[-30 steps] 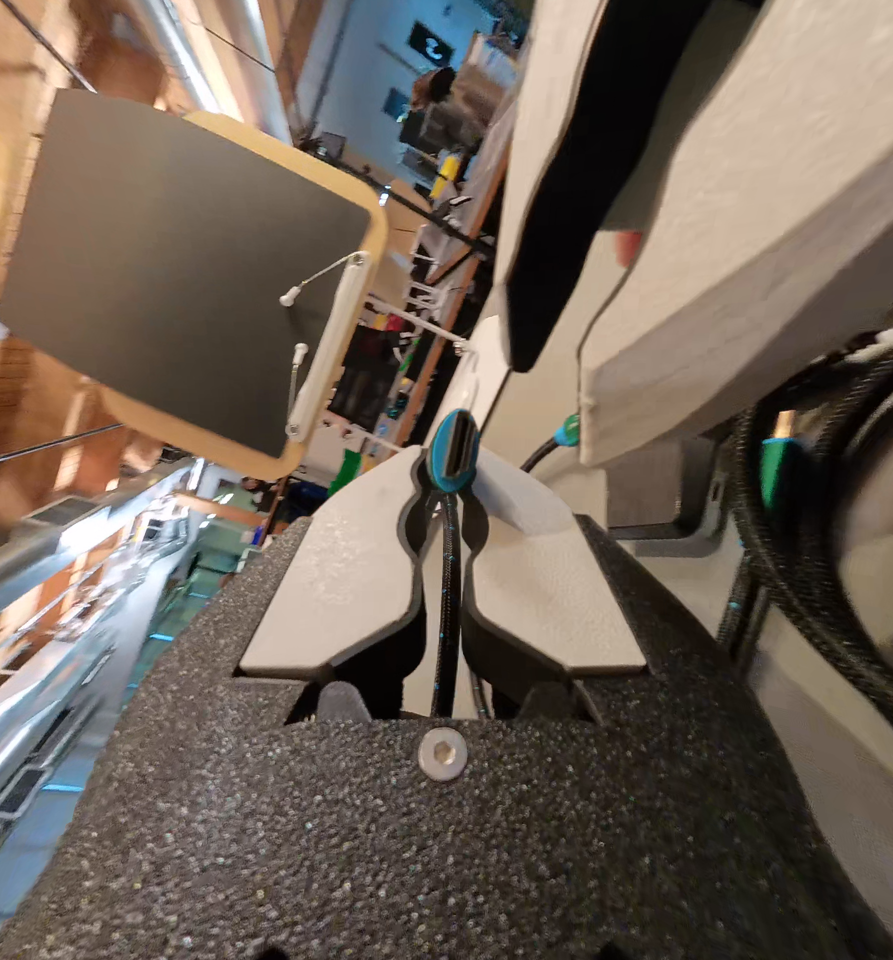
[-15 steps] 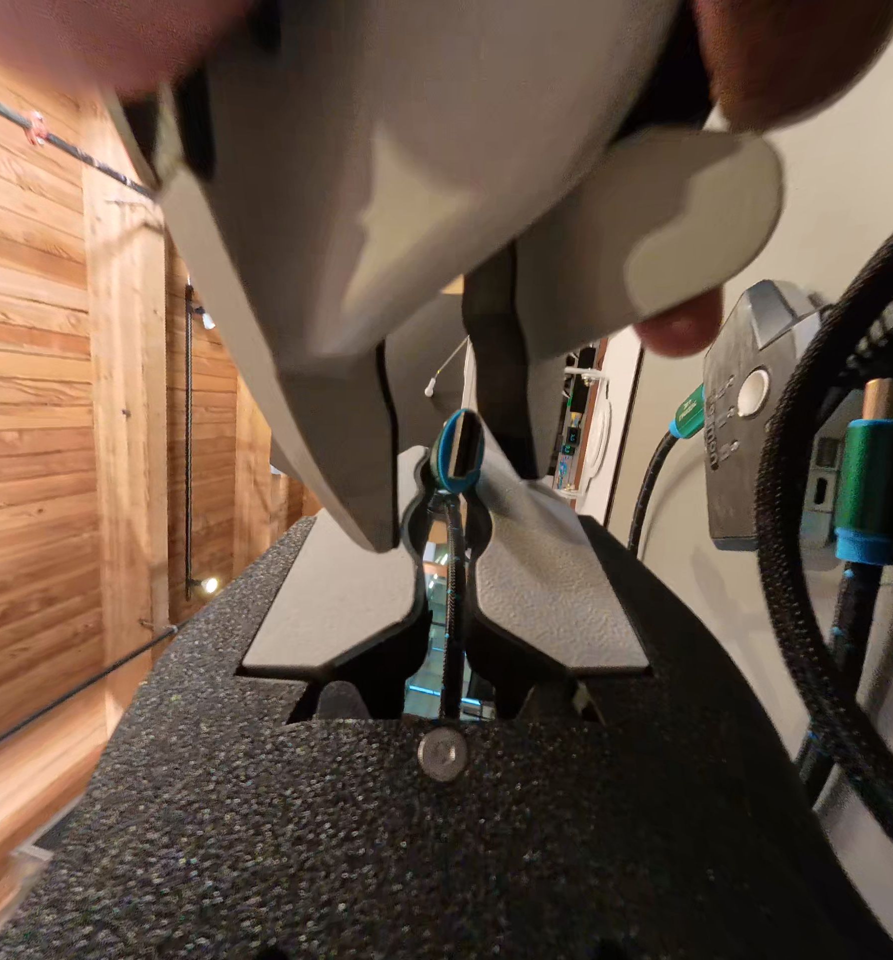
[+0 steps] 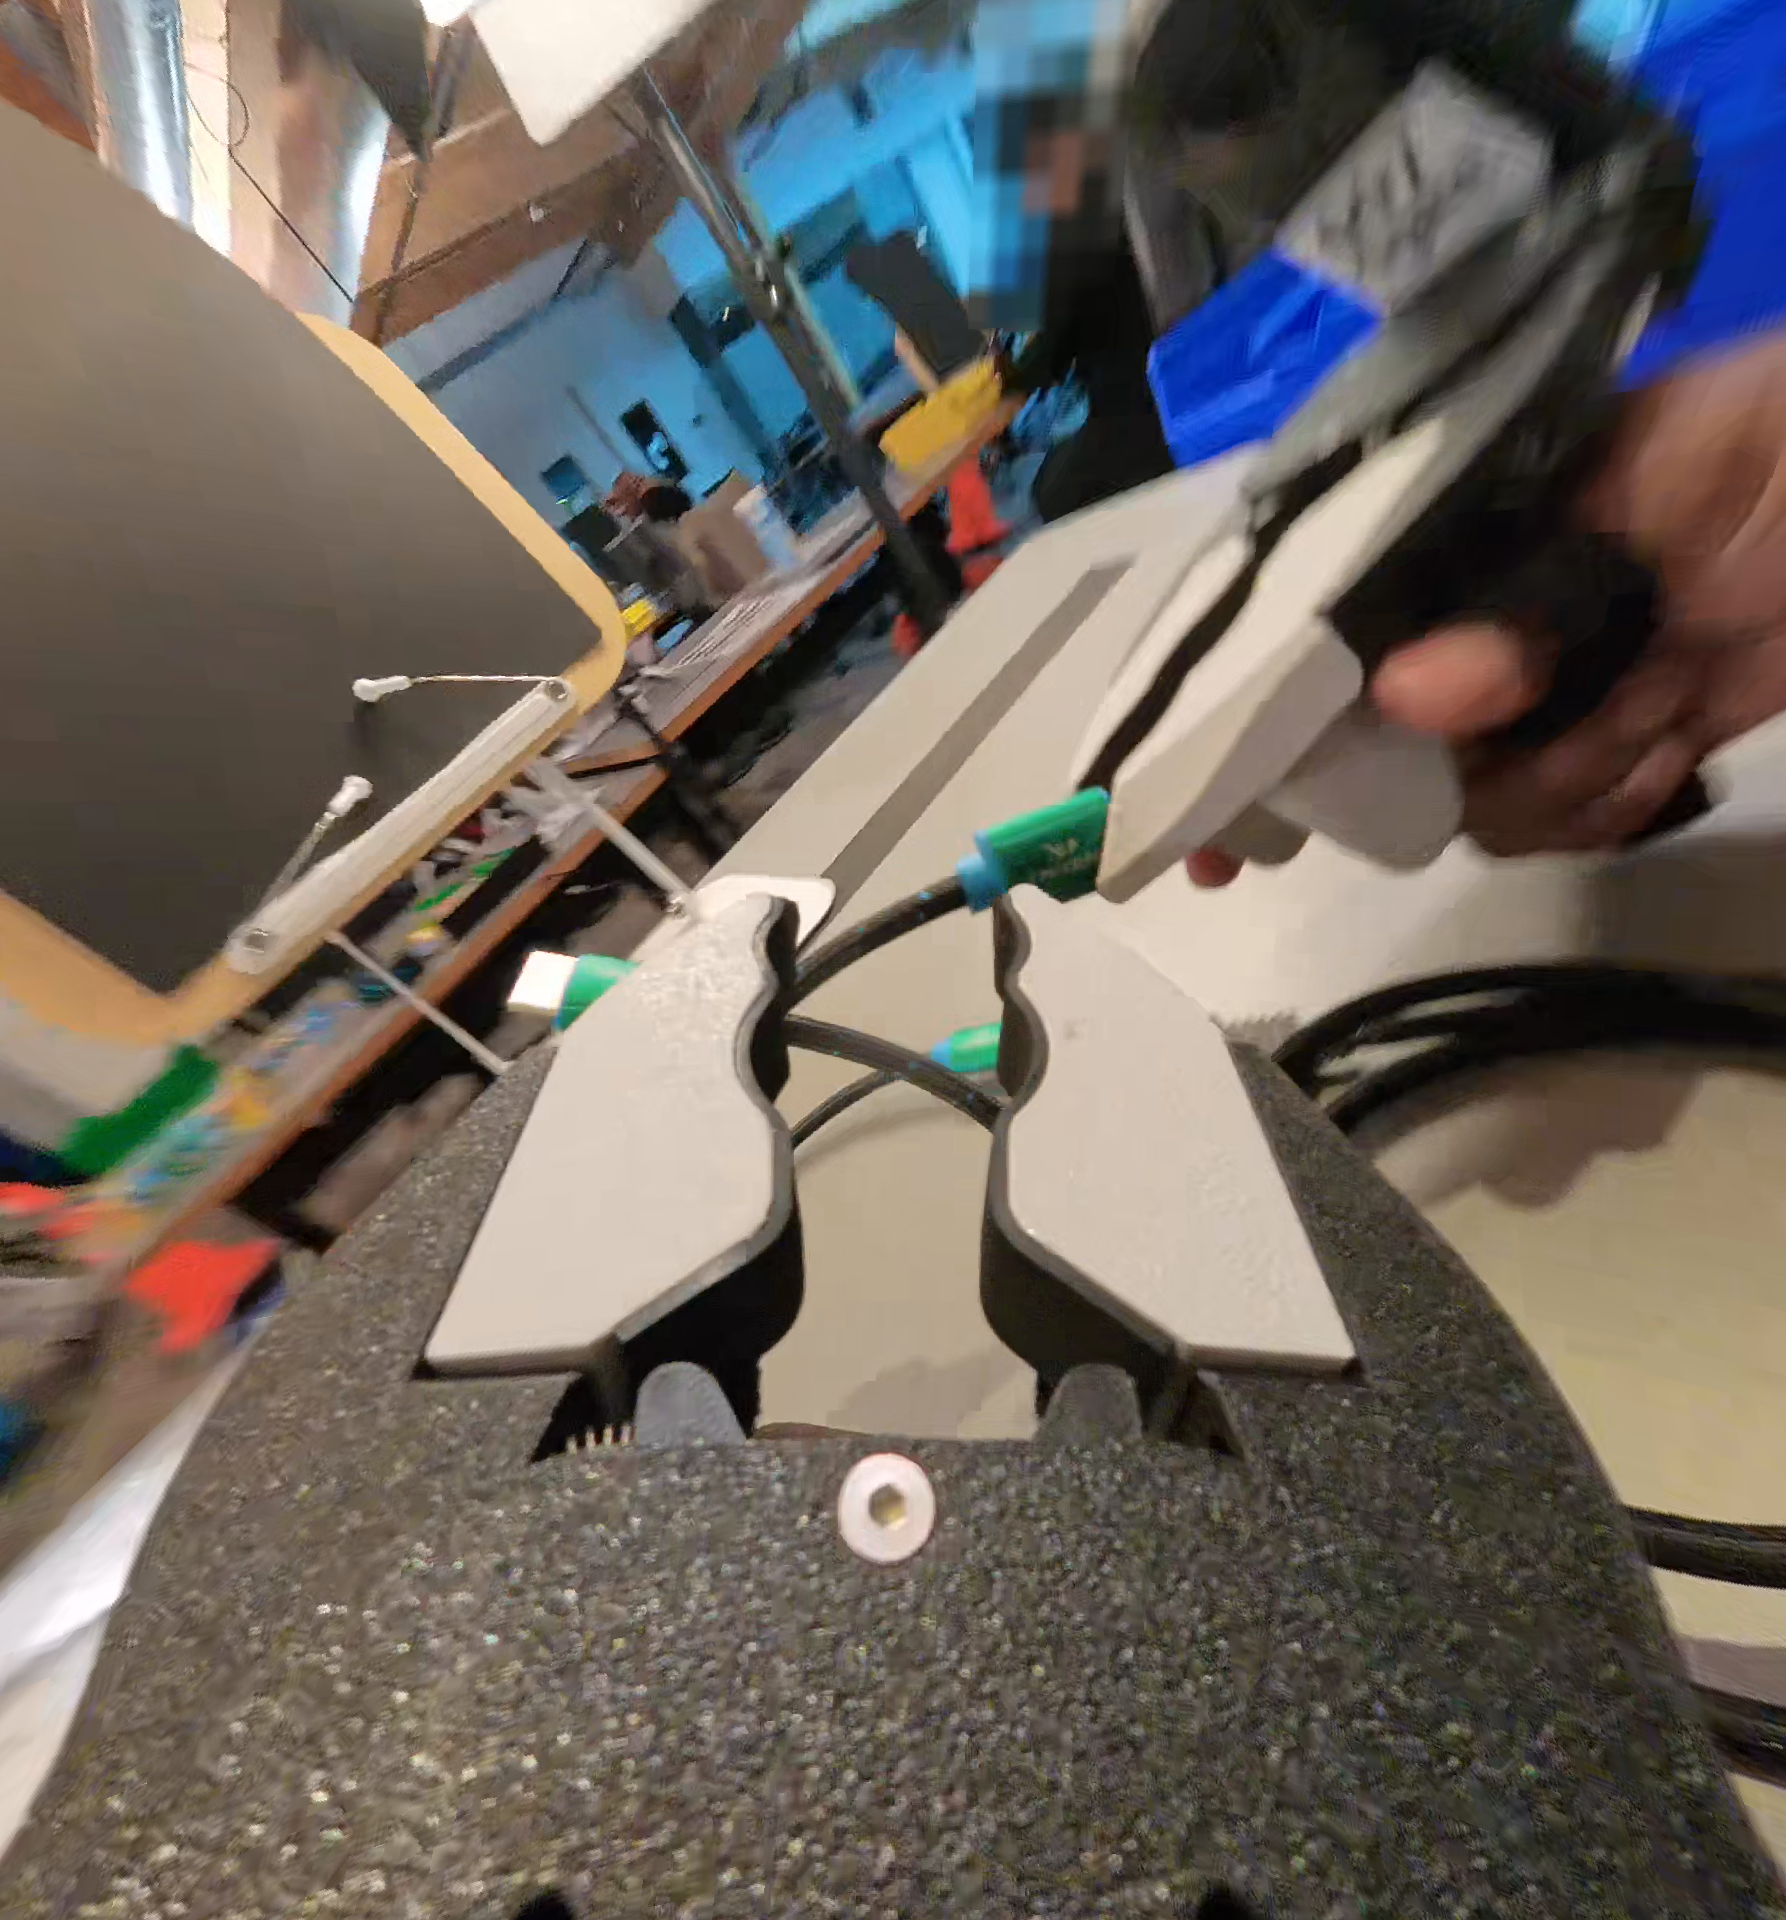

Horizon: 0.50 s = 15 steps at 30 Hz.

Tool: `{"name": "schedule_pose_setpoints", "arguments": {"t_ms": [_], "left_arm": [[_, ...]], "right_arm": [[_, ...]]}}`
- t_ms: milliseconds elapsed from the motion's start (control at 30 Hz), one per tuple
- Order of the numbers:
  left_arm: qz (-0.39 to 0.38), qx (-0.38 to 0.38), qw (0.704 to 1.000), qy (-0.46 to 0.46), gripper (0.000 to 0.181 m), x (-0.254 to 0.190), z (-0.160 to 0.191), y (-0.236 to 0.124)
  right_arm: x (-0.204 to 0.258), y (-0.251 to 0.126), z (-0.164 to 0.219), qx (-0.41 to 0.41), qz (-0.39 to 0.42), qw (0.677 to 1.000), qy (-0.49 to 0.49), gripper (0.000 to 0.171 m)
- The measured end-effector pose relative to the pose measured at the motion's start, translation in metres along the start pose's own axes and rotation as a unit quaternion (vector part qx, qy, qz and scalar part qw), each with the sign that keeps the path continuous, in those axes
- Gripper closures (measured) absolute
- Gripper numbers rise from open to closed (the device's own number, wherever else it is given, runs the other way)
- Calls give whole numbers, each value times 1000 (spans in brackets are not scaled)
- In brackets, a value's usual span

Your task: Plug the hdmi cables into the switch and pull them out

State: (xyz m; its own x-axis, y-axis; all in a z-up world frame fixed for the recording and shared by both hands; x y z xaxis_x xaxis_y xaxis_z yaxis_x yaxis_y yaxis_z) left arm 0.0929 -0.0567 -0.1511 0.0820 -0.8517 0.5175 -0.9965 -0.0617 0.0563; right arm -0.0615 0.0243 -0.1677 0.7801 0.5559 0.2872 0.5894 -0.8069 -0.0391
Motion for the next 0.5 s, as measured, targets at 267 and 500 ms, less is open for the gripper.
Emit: {"name": "schedule_pose_setpoints", "arguments": {"t_ms": [267,500], "left_arm": [[205,-57,884,-415,149,11,-4,-1],[163,-49,752,-637,144,6,25,16]], "right_arm": [[-10,-5,-8,-62,-18,998,-25,160],[-4,7,-9,-85,-34,996,-18,160]]}}
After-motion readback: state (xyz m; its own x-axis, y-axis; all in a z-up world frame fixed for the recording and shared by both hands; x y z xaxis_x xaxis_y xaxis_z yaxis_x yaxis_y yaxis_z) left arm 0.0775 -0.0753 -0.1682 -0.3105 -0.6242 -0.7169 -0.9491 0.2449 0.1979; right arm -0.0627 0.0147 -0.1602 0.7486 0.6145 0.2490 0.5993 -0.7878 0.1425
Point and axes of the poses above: each gripper's, where its closed fingertips meet, y out along the fingers, z out of its underside, x = y × z across the jaws, the point moved 9 cm from there along -y, back along the fingers, and after that the axes turned 8 degrees about -x, right-handed, at the moved point
